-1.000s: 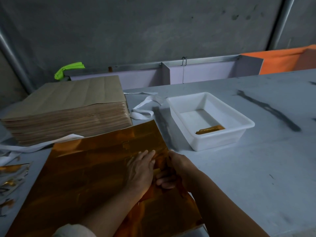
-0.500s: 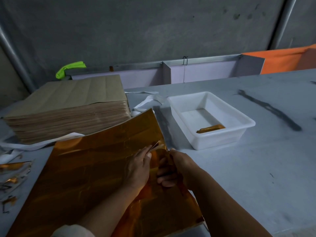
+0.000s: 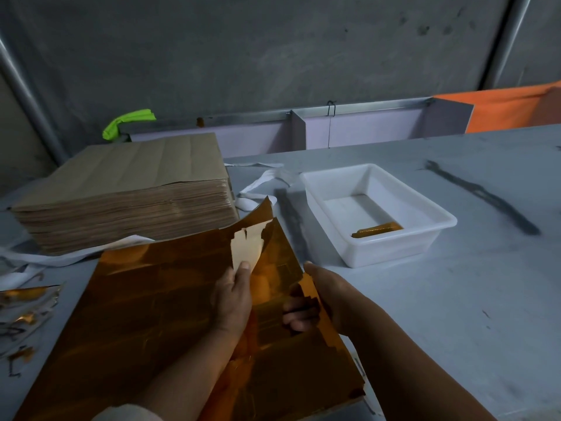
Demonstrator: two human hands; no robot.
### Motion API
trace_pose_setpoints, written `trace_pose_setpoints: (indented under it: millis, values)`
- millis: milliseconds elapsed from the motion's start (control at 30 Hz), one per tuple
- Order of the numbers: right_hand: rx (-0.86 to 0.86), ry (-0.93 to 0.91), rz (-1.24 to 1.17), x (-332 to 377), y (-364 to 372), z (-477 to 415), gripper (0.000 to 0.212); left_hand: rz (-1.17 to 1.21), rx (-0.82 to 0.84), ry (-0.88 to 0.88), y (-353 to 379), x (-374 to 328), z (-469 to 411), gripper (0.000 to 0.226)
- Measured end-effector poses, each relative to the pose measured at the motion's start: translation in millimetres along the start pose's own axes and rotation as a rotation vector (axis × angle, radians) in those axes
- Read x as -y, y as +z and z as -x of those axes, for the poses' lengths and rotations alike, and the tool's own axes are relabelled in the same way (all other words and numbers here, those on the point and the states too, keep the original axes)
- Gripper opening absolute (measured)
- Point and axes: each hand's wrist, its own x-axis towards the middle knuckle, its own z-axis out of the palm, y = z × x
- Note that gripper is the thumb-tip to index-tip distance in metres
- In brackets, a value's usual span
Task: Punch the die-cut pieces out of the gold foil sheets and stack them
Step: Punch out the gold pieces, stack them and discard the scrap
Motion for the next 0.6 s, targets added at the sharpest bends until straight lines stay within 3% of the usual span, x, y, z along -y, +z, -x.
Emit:
trace_pose_setpoints:
  millis: [267,467,600]
  values:
    - [-0.051,-0.081,0.408,8,1,3,0.063,0.114,-0.037,-0.03,-1,-1,1,0.022]
    - [-0.058,-0.088,0.658,7,-8,12,0.052,0.053,-0.019,0.002,-1,0,2,0.024]
    - [-0.074,-0.131,0.673,3,-10,16,0.038,-0.034,0.165,0.03,-6,-6,3,0.016]
